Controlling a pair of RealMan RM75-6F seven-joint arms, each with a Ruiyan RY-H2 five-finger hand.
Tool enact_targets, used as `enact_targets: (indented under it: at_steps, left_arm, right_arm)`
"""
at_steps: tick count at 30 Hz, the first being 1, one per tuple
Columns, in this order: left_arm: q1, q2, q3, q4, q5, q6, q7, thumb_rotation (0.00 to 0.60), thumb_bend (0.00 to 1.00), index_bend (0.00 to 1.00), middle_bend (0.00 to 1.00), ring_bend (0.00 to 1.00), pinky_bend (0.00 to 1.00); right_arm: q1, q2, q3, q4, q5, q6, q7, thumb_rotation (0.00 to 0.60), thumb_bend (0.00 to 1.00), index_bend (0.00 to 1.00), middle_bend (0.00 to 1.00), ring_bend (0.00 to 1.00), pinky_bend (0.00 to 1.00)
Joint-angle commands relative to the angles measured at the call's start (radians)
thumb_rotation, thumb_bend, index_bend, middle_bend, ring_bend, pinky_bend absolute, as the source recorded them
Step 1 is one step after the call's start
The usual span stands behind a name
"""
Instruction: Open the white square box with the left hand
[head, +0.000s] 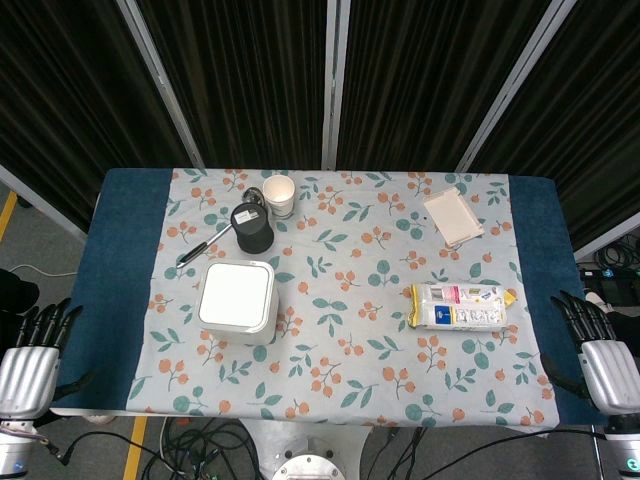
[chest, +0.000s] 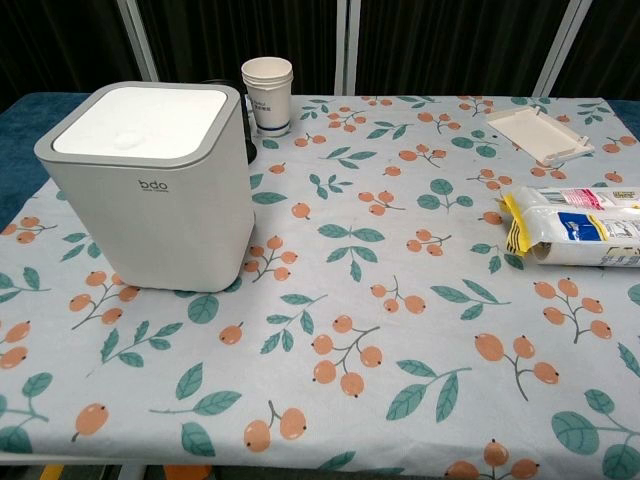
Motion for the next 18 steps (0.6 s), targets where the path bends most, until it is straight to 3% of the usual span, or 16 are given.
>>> enact_targets:
  at_steps: [1,13,18]
  left_arm:
    - [-0.001,-0.001,-0.001,0.000,-0.001,-0.001,0.002,0.600,0.00,0.10,0.02,0.05,0.00]
    - [-0.039,0.014,-0.009,-0.003,0.061,-0.007,-0.022,0.600,0.00,0.11,0.03,0.05,0.00]
    - [-0.144,0.066,-0.022,-0.021,0.176,-0.071,-0.068,0.600,0.00,0.22,0.13,0.10,0.04]
  right_arm:
    - [0.001,0.000,-0.001,0.000,0.001,-0.003,-0.001,0.600,0.29,0.00,0.00,0.00,0.00]
    - [0.007,-0.004,-0.002,0.012,0.006,-0.017,0.015,0.600,0.29,0.00,0.00,0.00,0.00]
    - [0.018,-0.018,-0.006,0.022,0.013,-0.047,0.025,0.600,0.29,0.00,0.00,0.00,0.00]
